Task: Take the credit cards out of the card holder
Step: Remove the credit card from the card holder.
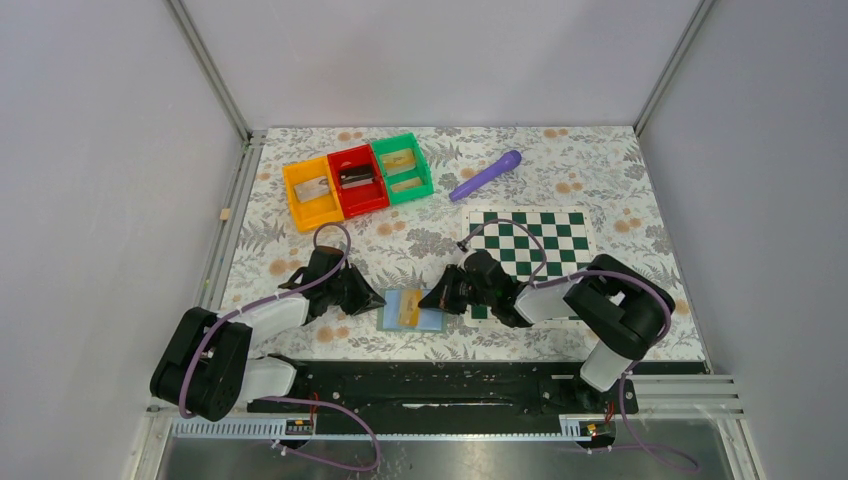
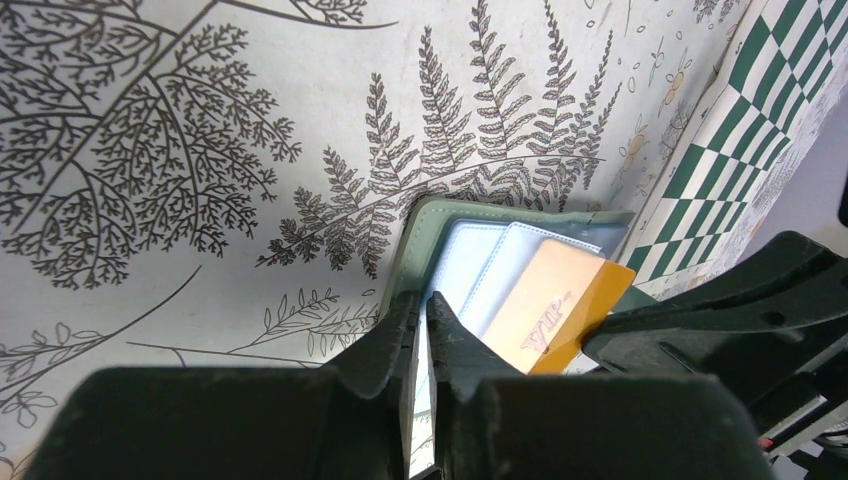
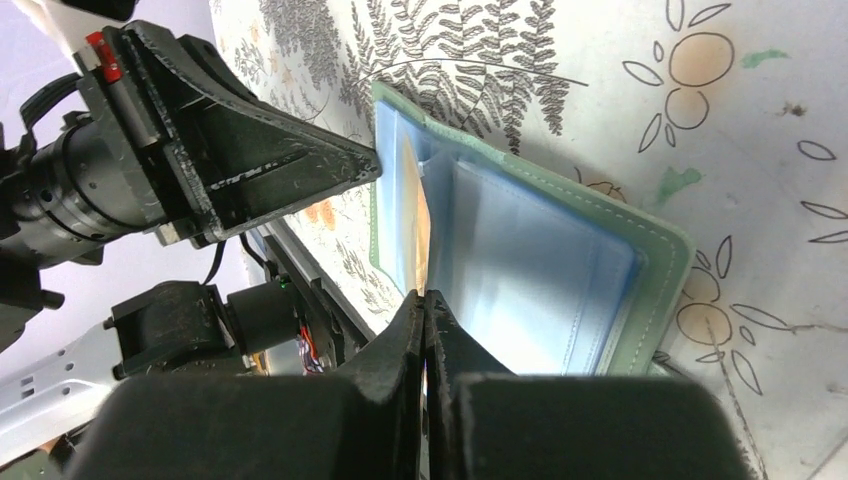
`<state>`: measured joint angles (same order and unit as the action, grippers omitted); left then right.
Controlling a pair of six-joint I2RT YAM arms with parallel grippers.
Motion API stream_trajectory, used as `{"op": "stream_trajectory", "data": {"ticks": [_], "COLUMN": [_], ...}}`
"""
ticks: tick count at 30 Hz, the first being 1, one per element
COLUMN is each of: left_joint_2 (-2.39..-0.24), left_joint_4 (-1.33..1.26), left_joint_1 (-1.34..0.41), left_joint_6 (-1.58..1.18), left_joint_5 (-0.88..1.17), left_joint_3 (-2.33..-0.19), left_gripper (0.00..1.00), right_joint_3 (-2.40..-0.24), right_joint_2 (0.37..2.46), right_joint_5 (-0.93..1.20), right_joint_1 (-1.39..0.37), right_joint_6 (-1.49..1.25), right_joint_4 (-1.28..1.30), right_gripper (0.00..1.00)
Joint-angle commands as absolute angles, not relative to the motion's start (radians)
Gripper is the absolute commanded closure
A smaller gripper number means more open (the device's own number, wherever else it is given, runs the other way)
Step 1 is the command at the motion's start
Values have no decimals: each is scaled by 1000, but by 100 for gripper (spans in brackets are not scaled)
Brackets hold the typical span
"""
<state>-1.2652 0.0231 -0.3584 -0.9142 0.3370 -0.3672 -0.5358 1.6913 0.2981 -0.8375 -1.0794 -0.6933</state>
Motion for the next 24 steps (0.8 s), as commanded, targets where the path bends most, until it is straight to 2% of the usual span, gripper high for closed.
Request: {"op": "stream_trajectory", "data": {"ticks": [1, 14, 24], "left_joint_2": [-1317, -1321, -1300], "left_joint_4": [120, 116, 145], "left_joint_1": [-362, -362, -361], "left_joint_6": [-877, -879, -876], "left_joint_5": [215, 225, 239], "left_joint_3": [-336, -337, -377], "left_gripper": [91, 88, 80], "right_joint_3": [-526, -487, -447], "right_joint_2": [1628, 1557, 1452], "right_joint_5": [292, 269, 238], "right_joint_1": [-826, -812, -807], "right_joint_6": [-1029, -1008, -1008], "right_joint_4": [-662, -608, -544], "right_gripper": [100, 100, 100]}}
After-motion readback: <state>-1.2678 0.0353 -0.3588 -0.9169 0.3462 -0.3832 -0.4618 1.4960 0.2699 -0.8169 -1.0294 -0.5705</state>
